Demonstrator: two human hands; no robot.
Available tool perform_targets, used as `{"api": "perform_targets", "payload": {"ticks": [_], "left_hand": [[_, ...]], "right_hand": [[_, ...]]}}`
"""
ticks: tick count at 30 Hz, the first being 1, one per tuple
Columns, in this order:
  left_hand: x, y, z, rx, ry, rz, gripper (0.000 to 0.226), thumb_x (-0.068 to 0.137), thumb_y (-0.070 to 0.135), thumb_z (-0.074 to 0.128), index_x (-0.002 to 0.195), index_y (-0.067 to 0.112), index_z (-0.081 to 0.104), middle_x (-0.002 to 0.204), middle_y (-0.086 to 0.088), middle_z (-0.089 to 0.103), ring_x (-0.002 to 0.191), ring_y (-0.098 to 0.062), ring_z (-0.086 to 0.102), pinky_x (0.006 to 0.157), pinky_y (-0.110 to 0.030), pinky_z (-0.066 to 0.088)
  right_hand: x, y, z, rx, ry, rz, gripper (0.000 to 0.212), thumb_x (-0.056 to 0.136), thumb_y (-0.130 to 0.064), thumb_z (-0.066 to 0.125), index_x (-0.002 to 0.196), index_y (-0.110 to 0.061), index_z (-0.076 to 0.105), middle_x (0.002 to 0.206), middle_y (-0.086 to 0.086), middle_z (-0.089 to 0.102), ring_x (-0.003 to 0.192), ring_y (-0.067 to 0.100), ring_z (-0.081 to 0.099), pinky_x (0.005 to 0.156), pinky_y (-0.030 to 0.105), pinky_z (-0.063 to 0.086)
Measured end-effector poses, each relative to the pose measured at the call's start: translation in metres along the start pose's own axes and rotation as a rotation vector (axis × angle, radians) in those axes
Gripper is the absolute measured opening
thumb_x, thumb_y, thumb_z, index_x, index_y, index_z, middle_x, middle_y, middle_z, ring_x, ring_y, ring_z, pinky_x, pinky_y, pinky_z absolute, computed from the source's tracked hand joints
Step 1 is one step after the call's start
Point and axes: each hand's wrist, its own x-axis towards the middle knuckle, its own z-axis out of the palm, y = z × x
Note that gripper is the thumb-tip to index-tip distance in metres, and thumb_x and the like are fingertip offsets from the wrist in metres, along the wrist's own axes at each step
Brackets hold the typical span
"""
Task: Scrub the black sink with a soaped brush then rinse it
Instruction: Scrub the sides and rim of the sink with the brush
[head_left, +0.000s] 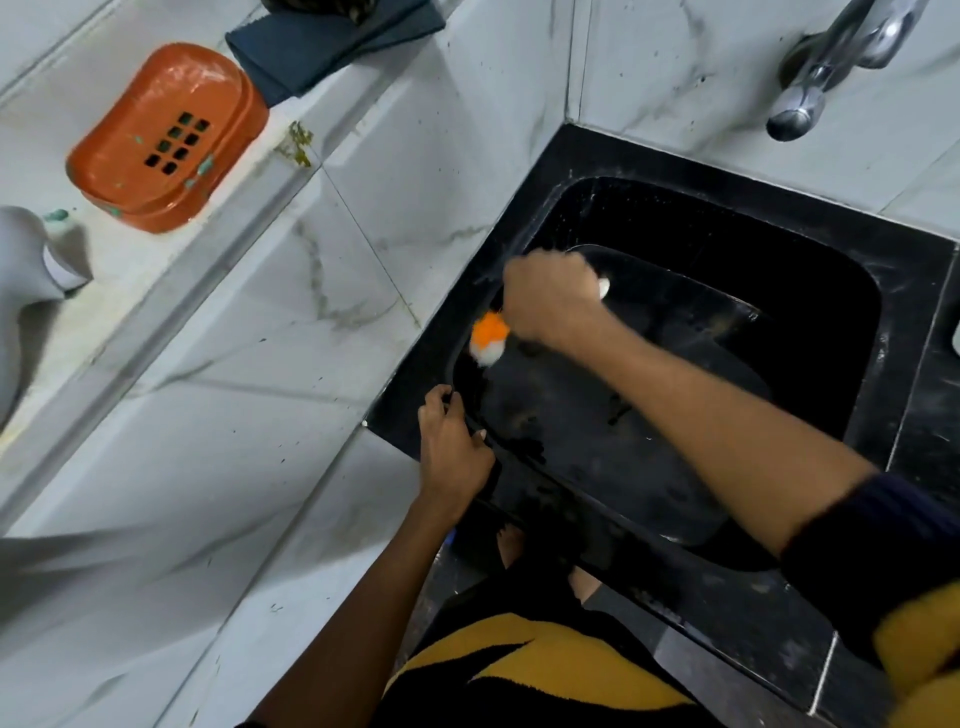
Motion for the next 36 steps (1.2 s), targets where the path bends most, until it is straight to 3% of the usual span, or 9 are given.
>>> {"api": "perform_targets", "payload": {"ticks": [4, 10, 13, 17, 20, 24, 28, 31, 36], "left_hand": [[0.004, 0.001, 0.002, -0.009, 0.006, 0.016, 0.049, 0.084, 0.009, 0.068, 0.128, -0.003, 0.051, 0.148, -0.01, 0.03, 0.131, -0.028, 0.031, 0.099, -0.021, 0.028], [0.008, 0.001, 0.005, -0.059, 0.006, -0.016, 0.052, 0.081, 0.006, 0.065, 0.131, 0.002, 0.052, 0.146, -0.007, 0.029, 0.13, -0.028, 0.034, 0.103, -0.032, 0.04], [0.007, 0.003, 0.003, -0.032, 0.012, -0.028, 0.051, 0.083, 0.009, 0.067, 0.131, -0.001, 0.051, 0.147, -0.01, 0.028, 0.133, -0.027, 0.032, 0.101, -0.024, 0.033], [0.009, 0.002, 0.004, -0.043, 0.028, -0.023, 0.052, 0.083, 0.009, 0.069, 0.131, -0.002, 0.051, 0.144, -0.009, 0.029, 0.132, -0.025, 0.033, 0.099, -0.019, 0.028], [0.011, 0.001, 0.005, -0.063, 0.025, -0.028, 0.054, 0.084, 0.008, 0.069, 0.133, -0.002, 0.05, 0.144, -0.008, 0.028, 0.132, -0.023, 0.032, 0.1, -0.019, 0.03], [0.016, 0.003, 0.005, -0.075, 0.026, -0.026, 0.059, 0.082, 0.008, 0.071, 0.136, 0.0, 0.048, 0.145, -0.008, 0.027, 0.132, -0.025, 0.032, 0.1, -0.019, 0.031], [0.019, 0.002, 0.003, -0.05, 0.029, -0.028, 0.06, 0.081, 0.013, 0.074, 0.133, -0.004, 0.049, 0.145, -0.011, 0.028, 0.133, -0.027, 0.033, 0.099, -0.019, 0.029], [0.019, 0.002, 0.004, -0.055, 0.04, -0.031, 0.062, 0.08, 0.013, 0.075, 0.134, -0.004, 0.048, 0.145, -0.01, 0.029, 0.133, -0.026, 0.033, 0.1, -0.018, 0.027], [0.021, 0.003, 0.007, -0.076, 0.057, -0.042, 0.06, 0.078, 0.01, 0.074, 0.132, -0.002, 0.051, 0.143, -0.009, 0.03, 0.13, -0.024, 0.035, 0.099, -0.018, 0.028]], "right_hand": [[0.028, 0.022, -0.014, -0.028, 0.019, 0.157, 0.02, 0.082, -0.017, 0.06, 0.099, -0.011, 0.068, 0.103, 0.01, 0.068, 0.092, 0.031, 0.066, 0.067, 0.033, 0.043], [-0.025, -0.055, 0.0, -0.112, -0.066, -0.249, 0.022, 0.093, -0.016, 0.047, 0.101, -0.017, 0.067, 0.097, 0.001, 0.066, 0.089, 0.022, 0.064, 0.059, 0.029, 0.037], [0.018, -0.028, -0.016, -0.157, 0.02, -0.114, 0.022, 0.092, -0.019, 0.048, 0.104, -0.017, 0.067, 0.103, 0.003, 0.066, 0.094, 0.023, 0.064, 0.066, 0.03, 0.037], [0.054, 0.003, -0.037, -0.22, 0.048, 0.043, 0.019, 0.087, -0.015, 0.051, 0.099, -0.016, 0.066, 0.076, 0.001, 0.055, 0.066, 0.018, 0.052, 0.063, 0.029, 0.035], [0.028, -0.036, -0.033, -0.199, 0.019, -0.096, 0.013, 0.089, -0.017, 0.052, 0.096, -0.018, 0.063, 0.074, -0.001, 0.051, 0.07, 0.016, 0.05, 0.06, 0.028, 0.035], [0.001, -0.067, -0.035, -0.155, 0.028, -0.299, 0.013, 0.089, -0.012, 0.048, 0.083, -0.018, 0.057, 0.064, -0.003, 0.041, 0.054, 0.012, 0.036, 0.052, 0.026, 0.03], [0.053, -0.01, -0.052, -0.201, 0.098, -0.076, 0.018, 0.091, -0.015, 0.046, 0.099, -0.016, 0.062, 0.081, 0.0, 0.054, 0.077, 0.02, 0.057, 0.066, 0.03, 0.034], [0.055, 0.006, -0.048, -0.193, 0.075, 0.03, 0.017, 0.088, -0.015, 0.051, 0.099, -0.015, 0.064, 0.077, 0.003, 0.051, 0.085, 0.024, 0.059, 0.069, 0.03, 0.037], [-0.004, -0.052, -0.026, -0.165, 0.024, -0.256, 0.015, 0.091, -0.017, 0.052, 0.099, -0.019, 0.065, 0.097, 0.0, 0.065, 0.093, 0.021, 0.062, 0.064, 0.029, 0.037]]}}
